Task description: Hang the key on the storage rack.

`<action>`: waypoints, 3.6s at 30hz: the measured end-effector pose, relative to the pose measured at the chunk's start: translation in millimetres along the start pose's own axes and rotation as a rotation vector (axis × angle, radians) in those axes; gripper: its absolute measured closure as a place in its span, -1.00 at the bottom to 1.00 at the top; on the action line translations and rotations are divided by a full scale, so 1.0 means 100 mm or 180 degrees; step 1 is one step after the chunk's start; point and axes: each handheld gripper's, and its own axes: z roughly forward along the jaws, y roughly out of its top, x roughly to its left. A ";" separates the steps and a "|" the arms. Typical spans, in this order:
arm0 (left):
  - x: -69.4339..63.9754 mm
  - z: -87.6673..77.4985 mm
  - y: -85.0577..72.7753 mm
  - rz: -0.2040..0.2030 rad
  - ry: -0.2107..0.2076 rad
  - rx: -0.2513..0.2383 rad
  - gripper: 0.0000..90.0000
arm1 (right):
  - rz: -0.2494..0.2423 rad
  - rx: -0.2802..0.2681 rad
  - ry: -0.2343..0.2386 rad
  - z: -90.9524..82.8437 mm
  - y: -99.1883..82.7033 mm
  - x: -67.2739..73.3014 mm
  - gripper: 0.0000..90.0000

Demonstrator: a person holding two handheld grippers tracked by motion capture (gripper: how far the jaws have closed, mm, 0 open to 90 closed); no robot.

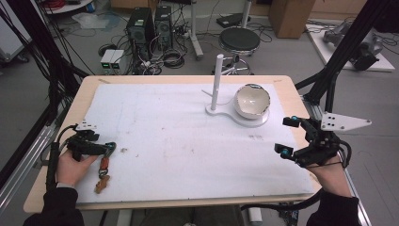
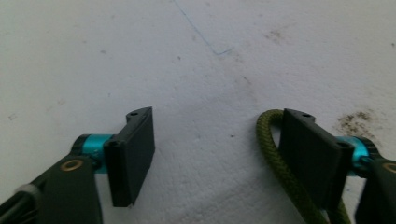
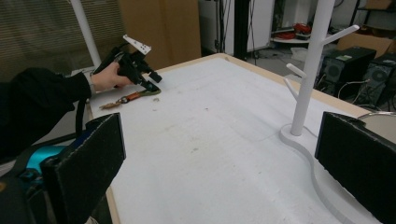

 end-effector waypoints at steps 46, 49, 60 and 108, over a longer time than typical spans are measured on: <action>-0.28 -1.10 0.52 0.0049 -0.0457 -0.1282 0.87 | -0.0073 0.0051 -0.0048 0.04 0.01 0.00 -0.98; -0.32 -1.22 0.57 0.0094 -0.0505 -0.1390 0.88 | -0.0057 0.0043 -0.0051 0.03 0.01 0.00 -0.98; -0.55 -1.29 0.76 0.0195 -0.0675 -0.1440 0.88 | -0.0054 0.0026 -0.0028 0.04 0.01 -0.02 -0.98; -1.92 -0.05 2.30 0.0622 -0.1095 -0.1277 0.88 | 0.0068 -0.0012 -0.0015 0.00 -0.07 -0.18 -0.98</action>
